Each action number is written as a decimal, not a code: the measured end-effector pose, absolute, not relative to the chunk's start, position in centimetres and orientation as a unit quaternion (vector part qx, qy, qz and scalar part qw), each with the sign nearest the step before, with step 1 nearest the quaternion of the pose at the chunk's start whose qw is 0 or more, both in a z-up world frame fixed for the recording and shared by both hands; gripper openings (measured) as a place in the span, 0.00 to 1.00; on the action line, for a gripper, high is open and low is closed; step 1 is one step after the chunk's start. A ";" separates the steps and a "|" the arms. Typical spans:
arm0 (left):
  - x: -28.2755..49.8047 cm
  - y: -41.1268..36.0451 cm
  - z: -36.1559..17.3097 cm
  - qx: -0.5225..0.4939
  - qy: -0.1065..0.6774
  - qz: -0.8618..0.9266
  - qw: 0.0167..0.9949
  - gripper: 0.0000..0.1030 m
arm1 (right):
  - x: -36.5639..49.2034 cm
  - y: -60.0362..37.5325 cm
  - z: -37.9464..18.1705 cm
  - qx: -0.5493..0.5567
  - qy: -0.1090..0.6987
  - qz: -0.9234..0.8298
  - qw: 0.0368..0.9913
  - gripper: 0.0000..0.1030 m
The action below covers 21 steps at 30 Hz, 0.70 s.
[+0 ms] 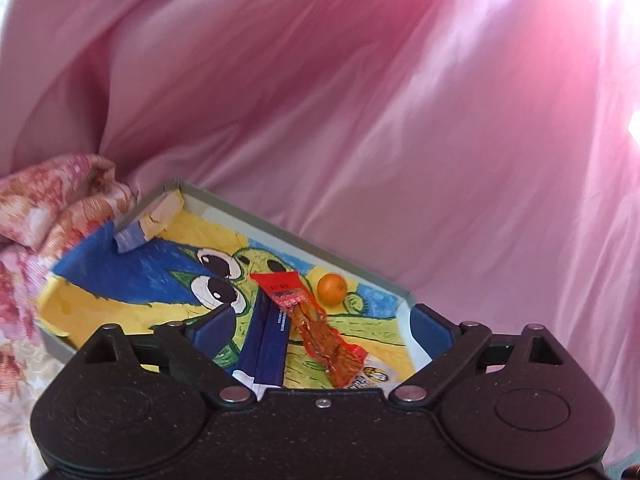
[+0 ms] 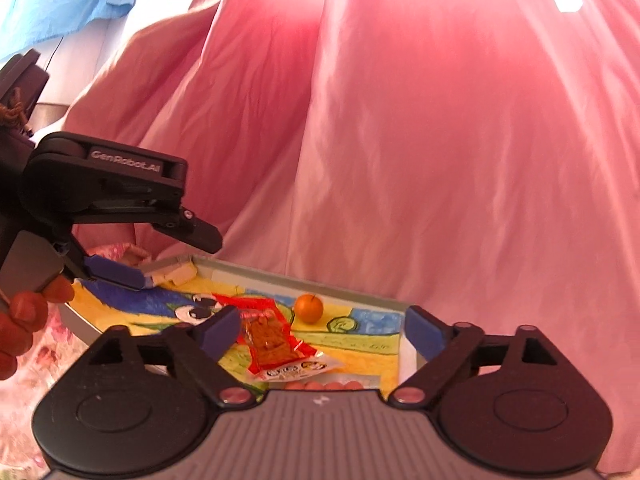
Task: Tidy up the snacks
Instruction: 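Lower the red pack into the tray with the left tool while the right tool releases the orange, then move both open tools back over the remaining snacks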
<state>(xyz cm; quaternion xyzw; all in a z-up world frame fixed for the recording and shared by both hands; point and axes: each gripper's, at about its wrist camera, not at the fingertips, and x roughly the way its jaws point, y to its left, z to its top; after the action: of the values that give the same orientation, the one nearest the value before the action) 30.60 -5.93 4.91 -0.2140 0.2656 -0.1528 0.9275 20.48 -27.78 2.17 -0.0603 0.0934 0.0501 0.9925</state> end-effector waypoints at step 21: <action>14.9 -0.7 7.5 -0.143 0.215 -0.127 0.958 0.99 | 8.3 -27.7 4.6 -0.023 0.062 0.017 0.998 1.00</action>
<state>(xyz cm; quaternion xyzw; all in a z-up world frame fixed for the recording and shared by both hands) 14.95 -0.69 7.45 -0.1433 0.2154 -0.1274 0.9575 8.34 -27.73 4.60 -0.0231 0.0618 0.0173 0.9977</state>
